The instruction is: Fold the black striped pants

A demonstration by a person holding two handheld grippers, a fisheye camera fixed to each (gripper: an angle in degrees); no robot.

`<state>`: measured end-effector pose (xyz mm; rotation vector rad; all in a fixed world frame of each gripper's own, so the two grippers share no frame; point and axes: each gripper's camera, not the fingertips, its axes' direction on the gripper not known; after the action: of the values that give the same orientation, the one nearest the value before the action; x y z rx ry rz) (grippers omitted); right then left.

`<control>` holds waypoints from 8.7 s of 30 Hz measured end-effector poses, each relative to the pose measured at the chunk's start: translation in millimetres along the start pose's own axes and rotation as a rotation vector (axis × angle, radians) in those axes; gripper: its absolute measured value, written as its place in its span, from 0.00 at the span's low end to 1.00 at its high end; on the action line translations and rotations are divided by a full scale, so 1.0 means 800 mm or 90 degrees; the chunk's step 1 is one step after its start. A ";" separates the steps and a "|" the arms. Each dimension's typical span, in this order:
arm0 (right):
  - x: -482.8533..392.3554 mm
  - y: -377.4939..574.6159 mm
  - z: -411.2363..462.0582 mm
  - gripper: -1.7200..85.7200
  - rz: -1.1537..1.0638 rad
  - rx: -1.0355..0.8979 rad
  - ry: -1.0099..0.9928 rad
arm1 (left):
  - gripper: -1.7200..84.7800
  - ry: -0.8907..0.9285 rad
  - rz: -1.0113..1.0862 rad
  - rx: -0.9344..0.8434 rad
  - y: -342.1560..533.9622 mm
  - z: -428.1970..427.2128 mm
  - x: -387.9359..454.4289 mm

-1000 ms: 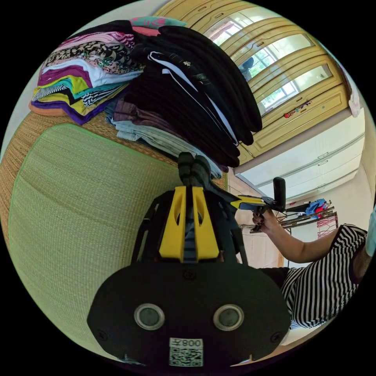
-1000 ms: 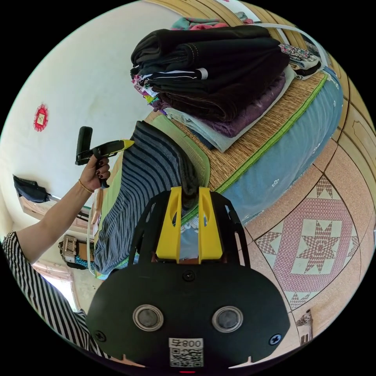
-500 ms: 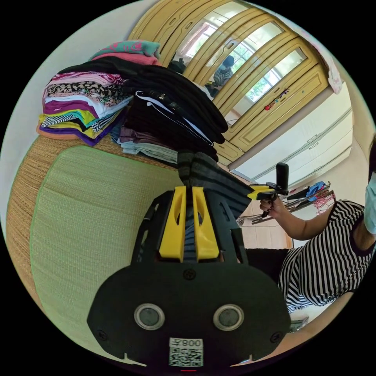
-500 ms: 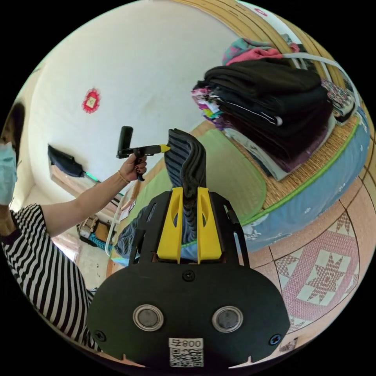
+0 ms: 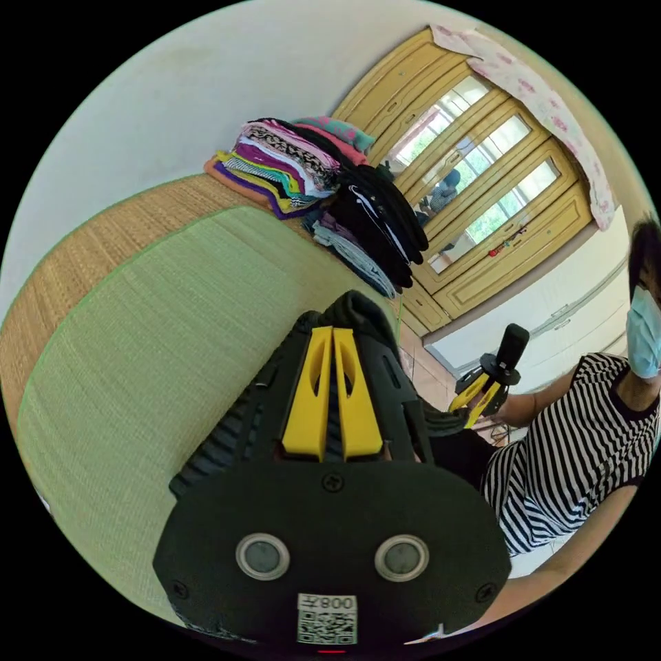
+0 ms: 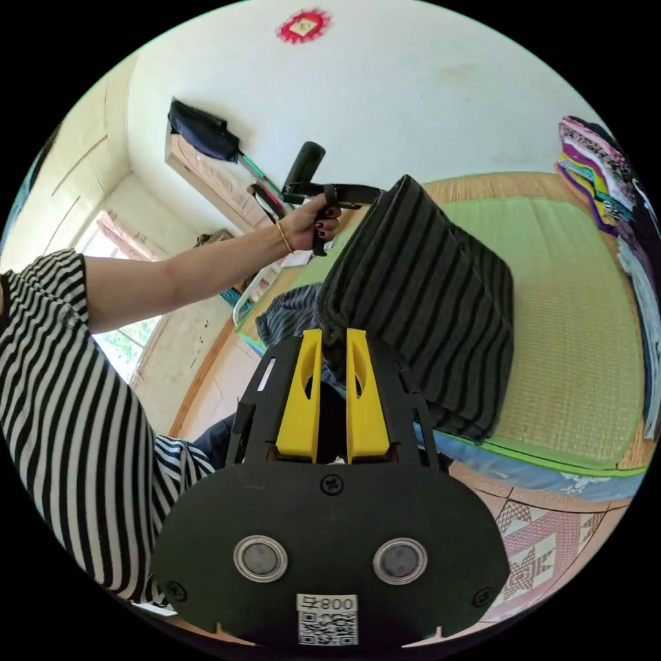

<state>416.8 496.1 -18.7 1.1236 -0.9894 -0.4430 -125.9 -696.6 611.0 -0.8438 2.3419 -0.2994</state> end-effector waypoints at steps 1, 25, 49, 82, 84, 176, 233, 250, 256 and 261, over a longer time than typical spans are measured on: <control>0.002 -0.004 0.039 0.10 0.005 -0.027 -0.001 | 0.03 0.016 -0.058 0.015 0.031 -0.009 -0.029; -0.010 -0.044 0.374 0.08 -0.038 -0.202 0.155 | 0.07 0.010 -0.282 -0.111 0.308 0.022 -0.135; 0.088 -0.068 0.426 0.03 -0.037 -0.140 -0.061 | 0.05 -0.016 -0.275 -0.062 0.384 -0.019 -0.183; 0.200 -0.061 0.502 0.02 0.056 -0.151 -0.044 | 0.04 0.064 -0.335 -0.106 0.516 -0.031 -0.203; 0.211 -0.061 0.506 0.02 0.073 -0.148 -0.021 | 0.06 0.060 -0.359 -0.058 0.517 -0.044 -0.216; 0.368 -0.153 0.113 0.02 0.133 -0.101 0.184 | 0.02 -0.115 -0.167 -0.160 0.418 0.155 0.146; 0.575 -0.125 -0.006 0.09 0.398 -0.048 -0.177 | 0.05 -0.093 0.017 -0.002 0.459 0.174 0.342; 0.387 -0.145 0.056 0.08 0.401 0.082 -0.008 | 0.05 0.094 -0.060 0.142 0.645 0.045 0.192; 0.282 -0.192 0.144 0.09 0.349 0.089 0.018 | 0.05 0.131 -0.094 0.227 0.744 -0.030 0.123; 0.196 -0.231 0.246 0.09 0.307 0.071 0.039 | 0.05 0.142 -0.143 0.299 0.841 -0.091 0.059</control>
<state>365.3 198.9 -99.0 0.9500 -1.1982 0.0351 -534.0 -208.4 375.3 -0.8668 2.2292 -1.0394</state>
